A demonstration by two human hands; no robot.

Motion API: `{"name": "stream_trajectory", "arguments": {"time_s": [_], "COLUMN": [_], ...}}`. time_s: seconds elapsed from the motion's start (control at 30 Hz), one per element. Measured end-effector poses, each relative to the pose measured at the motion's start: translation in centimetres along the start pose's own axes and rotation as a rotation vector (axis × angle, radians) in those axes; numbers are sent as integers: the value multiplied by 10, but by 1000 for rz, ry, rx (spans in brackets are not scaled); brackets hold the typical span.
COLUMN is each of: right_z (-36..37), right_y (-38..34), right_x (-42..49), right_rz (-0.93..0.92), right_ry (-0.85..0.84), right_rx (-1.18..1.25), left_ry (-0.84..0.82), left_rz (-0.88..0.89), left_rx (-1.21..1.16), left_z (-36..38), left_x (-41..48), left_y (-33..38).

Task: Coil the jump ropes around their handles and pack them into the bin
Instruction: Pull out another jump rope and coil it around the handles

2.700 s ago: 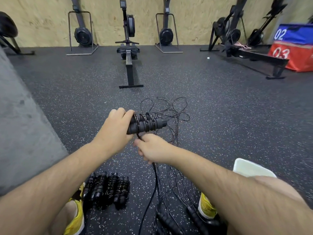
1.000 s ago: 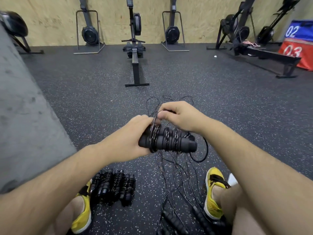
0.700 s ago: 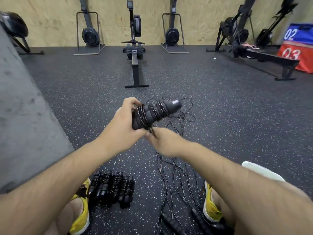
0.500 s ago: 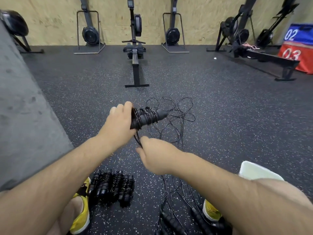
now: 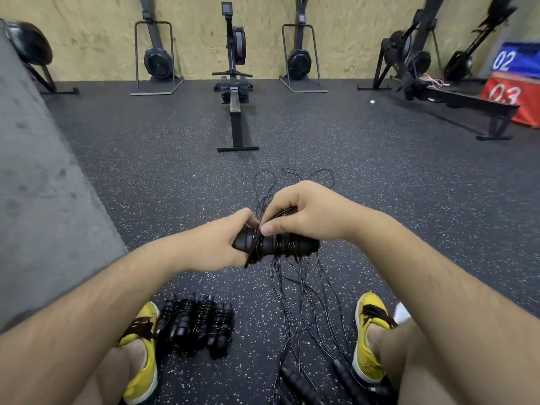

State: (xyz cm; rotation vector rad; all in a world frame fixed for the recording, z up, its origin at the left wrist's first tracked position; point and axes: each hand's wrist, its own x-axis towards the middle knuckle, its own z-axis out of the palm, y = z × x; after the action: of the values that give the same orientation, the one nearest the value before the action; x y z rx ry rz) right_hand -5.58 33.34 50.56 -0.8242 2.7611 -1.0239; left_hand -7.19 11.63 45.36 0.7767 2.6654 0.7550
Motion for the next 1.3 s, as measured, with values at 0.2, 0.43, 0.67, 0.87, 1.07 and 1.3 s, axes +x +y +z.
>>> {"name": "stream_trajectory", "arguments": {"time_s": [0.2, 0.43, 0.67, 0.87, 1.07, 1.3], "right_z": [10, -1, 16, 55, 72, 67], "right_y": [2, 22, 43, 34, 29, 4], "right_x": [4, 13, 24, 32, 27, 10], "right_rz": [-15, 20, 122, 256, 387, 211], "right_ry": [-40, -71, 66, 273, 593, 758], "right_rx": [20, 298, 785, 966, 604, 667], "left_ry": [-118, -122, 97, 159, 315, 390], "left_rz": [-20, 56, -33, 101, -17, -24], "left_rx": [46, -212, -729, -1210, -1198, -1367], "left_z": [8, 14, 6, 4, 13, 12], "left_x": [0, -4, -6, -4, -1, 0], "left_y": [2, 25, 24, 29, 35, 42]}}
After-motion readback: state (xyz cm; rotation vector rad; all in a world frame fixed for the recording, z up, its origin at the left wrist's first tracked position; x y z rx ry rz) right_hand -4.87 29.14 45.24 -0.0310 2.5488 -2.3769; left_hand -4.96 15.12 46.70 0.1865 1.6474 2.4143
